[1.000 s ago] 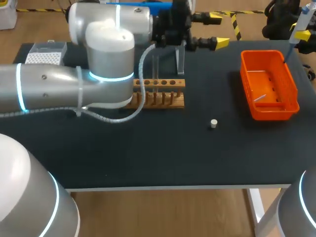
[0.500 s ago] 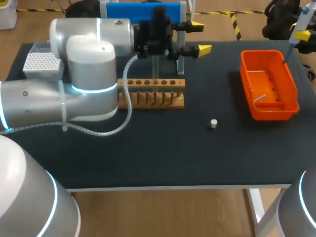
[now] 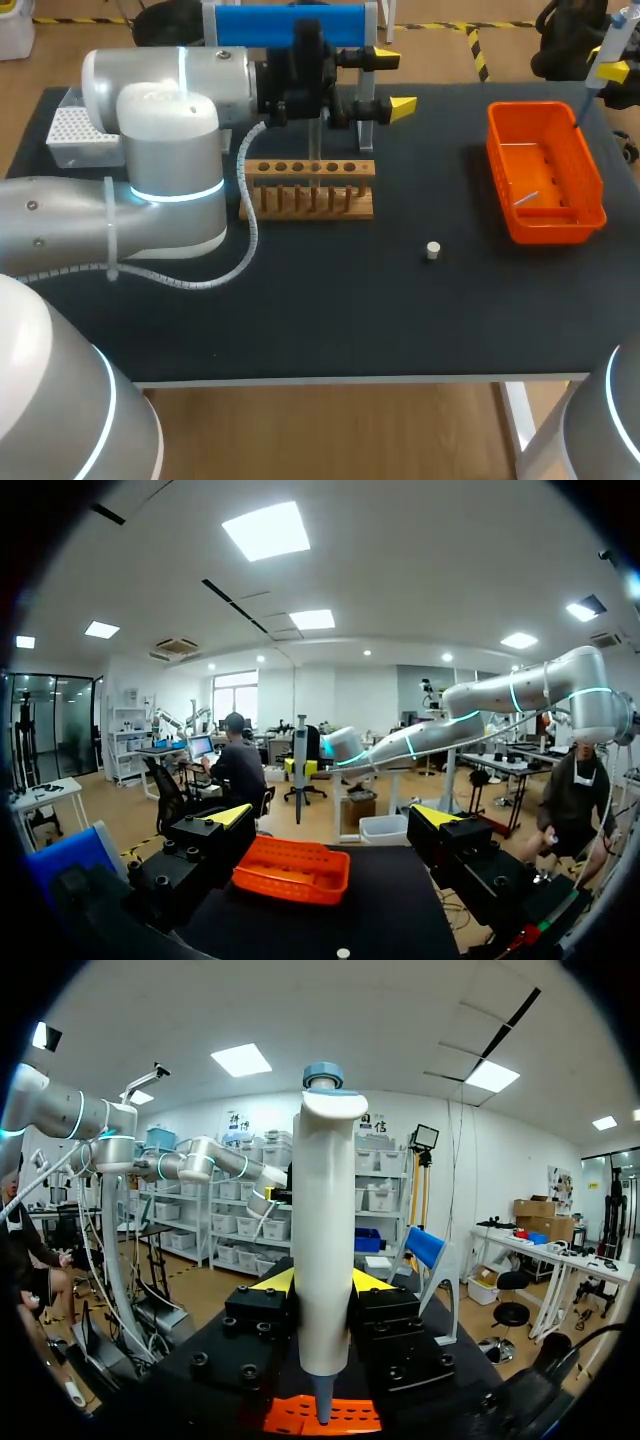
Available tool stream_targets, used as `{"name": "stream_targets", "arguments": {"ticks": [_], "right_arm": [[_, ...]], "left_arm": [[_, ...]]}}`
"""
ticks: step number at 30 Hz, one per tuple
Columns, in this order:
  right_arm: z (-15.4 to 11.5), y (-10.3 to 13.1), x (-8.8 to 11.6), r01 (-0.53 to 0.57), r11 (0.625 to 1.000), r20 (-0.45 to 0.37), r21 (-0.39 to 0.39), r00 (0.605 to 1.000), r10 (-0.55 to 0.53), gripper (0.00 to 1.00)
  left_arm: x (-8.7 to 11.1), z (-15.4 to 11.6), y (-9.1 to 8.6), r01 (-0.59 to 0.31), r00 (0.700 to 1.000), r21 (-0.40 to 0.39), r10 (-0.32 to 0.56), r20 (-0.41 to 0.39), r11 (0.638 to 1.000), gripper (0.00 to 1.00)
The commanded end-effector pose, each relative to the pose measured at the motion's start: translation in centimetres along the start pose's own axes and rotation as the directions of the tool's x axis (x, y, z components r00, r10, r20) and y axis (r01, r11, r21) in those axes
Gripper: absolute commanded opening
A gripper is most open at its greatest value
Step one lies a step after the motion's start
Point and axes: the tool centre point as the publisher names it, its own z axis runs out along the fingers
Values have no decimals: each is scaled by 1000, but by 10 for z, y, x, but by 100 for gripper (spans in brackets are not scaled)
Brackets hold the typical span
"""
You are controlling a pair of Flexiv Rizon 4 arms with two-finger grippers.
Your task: Invert the test tube, pick up the pipette, mount the tip to pipette, aspirate from beaker and dispense into the tube, eject the tip, return the pipette, and cap with the stopper.
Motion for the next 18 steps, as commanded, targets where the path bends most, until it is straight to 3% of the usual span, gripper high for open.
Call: {"name": "stream_targets", "arguments": {"ticks": [1, 18], "right_arm": [[-1, 1, 0, 0, 1000, -2, 3, 1000, 0, 0], [6, 6, 6, 8, 1000, -10, -4, 1000, -8, 0]], "left_arm": [[1, 1, -1, 0, 1000, -3, 0, 4, 1000, 100], [1, 1, -1, 0, 1000, -3, 0, 4, 1000, 100]]}}
